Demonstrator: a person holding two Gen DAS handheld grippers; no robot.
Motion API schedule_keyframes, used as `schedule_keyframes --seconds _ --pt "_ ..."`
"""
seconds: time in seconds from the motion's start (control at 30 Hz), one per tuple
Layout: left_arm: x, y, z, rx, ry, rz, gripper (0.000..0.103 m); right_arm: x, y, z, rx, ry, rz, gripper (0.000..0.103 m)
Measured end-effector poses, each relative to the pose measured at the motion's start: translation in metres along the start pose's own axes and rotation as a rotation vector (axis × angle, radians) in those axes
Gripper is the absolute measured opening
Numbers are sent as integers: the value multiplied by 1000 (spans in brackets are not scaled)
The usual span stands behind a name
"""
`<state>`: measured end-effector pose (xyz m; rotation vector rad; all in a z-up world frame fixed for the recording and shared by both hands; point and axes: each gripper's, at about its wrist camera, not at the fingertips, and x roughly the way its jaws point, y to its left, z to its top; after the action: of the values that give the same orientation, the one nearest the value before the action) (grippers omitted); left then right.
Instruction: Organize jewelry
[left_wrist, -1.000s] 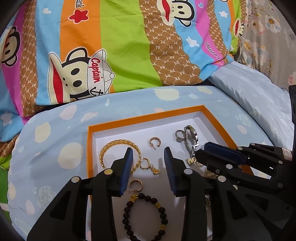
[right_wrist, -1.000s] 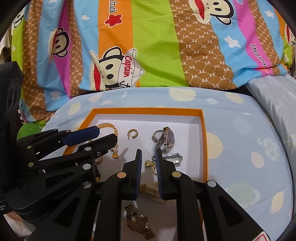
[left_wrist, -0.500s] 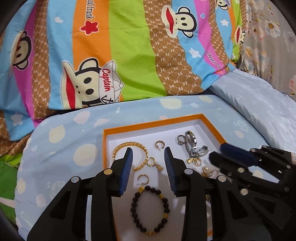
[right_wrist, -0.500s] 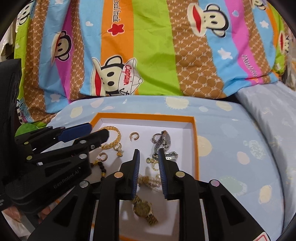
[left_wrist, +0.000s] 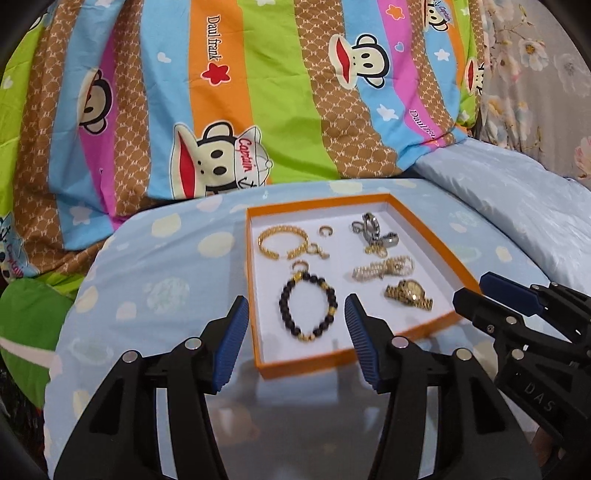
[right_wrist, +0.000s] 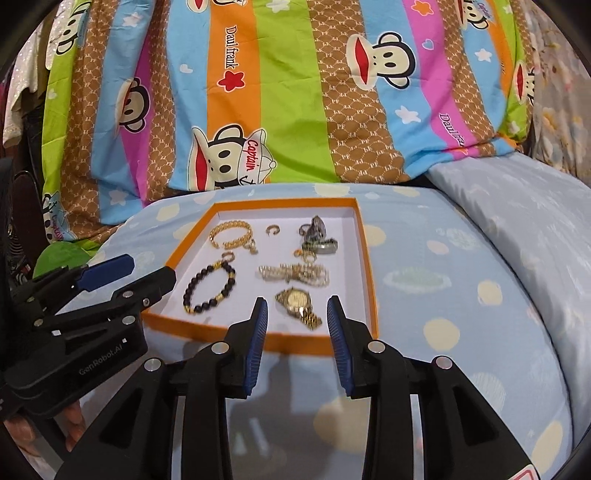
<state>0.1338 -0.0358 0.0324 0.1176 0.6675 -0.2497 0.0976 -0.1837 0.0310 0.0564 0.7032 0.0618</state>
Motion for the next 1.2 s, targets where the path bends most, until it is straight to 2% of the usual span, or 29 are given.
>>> schedule_keyframes --seconds 0.2,0.33,0.43,0.53,0.67,0.8,1.2 --pt "-1 -4 -19 -14 11 41 52 -6 3 -16 13 -2 -13 45" --pt "-4 -8 -27 -22 30 44 53 -8 15 -22 -37 -10 -55 49" --pt "-8 -9 -32 -50 39 65 56 -12 16 -24 -37 -29 -92 51" --pt "-11 -7 -35 -69 39 90 64 -15 12 -26 -8 -20 -86 54" --pt "-16 -8 -36 -69 17 127 67 -18 14 -28 -12 -26 -109 55" --pt "-12 -7 -35 -68 35 135 67 -16 14 -29 -17 -18 -134 57" --pt "-6 -9 -35 -56 58 163 67 -9 12 -29 -6 18 -137 58"
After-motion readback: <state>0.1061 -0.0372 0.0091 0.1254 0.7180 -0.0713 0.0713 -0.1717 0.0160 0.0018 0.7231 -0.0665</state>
